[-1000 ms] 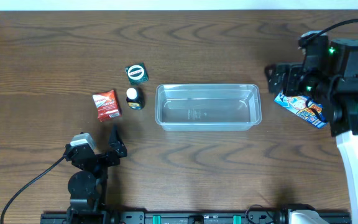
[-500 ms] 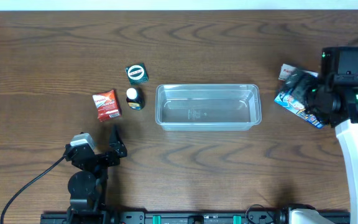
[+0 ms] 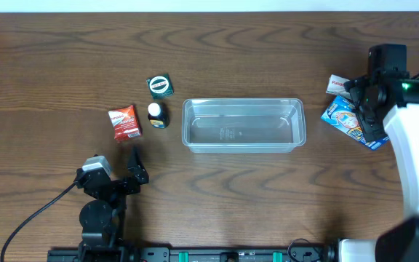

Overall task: Pack container
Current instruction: 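Reach the right gripper to the blue Koolfever box and grasp it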

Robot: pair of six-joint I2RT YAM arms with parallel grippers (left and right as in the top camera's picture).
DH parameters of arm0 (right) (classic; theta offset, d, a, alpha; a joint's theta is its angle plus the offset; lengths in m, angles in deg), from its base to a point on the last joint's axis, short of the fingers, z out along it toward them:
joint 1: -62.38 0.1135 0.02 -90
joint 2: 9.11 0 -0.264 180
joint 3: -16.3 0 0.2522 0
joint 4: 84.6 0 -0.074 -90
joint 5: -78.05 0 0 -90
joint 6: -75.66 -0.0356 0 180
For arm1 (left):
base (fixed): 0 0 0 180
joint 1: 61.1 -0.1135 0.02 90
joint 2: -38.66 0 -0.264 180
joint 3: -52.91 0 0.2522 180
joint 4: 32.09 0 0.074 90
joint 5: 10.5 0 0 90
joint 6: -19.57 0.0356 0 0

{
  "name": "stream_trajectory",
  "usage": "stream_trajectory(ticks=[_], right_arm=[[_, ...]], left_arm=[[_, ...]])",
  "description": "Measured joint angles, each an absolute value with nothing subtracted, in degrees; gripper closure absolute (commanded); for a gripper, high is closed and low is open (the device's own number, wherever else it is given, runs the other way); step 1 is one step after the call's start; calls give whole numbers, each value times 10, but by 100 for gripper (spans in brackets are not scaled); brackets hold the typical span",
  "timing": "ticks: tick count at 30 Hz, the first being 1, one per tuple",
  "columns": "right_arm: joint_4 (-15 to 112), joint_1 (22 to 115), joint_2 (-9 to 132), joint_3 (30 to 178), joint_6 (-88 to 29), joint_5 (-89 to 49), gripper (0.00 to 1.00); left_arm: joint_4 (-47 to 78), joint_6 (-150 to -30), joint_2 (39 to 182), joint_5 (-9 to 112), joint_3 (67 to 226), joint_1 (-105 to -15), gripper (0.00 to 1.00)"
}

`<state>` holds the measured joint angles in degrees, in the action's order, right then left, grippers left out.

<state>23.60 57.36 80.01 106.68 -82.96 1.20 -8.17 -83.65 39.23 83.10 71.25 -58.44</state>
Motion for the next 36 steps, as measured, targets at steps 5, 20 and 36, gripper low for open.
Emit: stream_trajectory(ticks=[5, 20, 36], right_arm=[[255, 545, 844, 1062, -834, -1, 1], [289, 540, 937, 1062, -828, -11, 7], [293, 540, 963, 1062, -706, -7, 62]], left_arm=[[-82, -836, 392, 831, 712, -584, 2], [-82, -836, 392, 831, 712, -584, 2], [-82, -836, 392, 831, 712, -584, 2]])
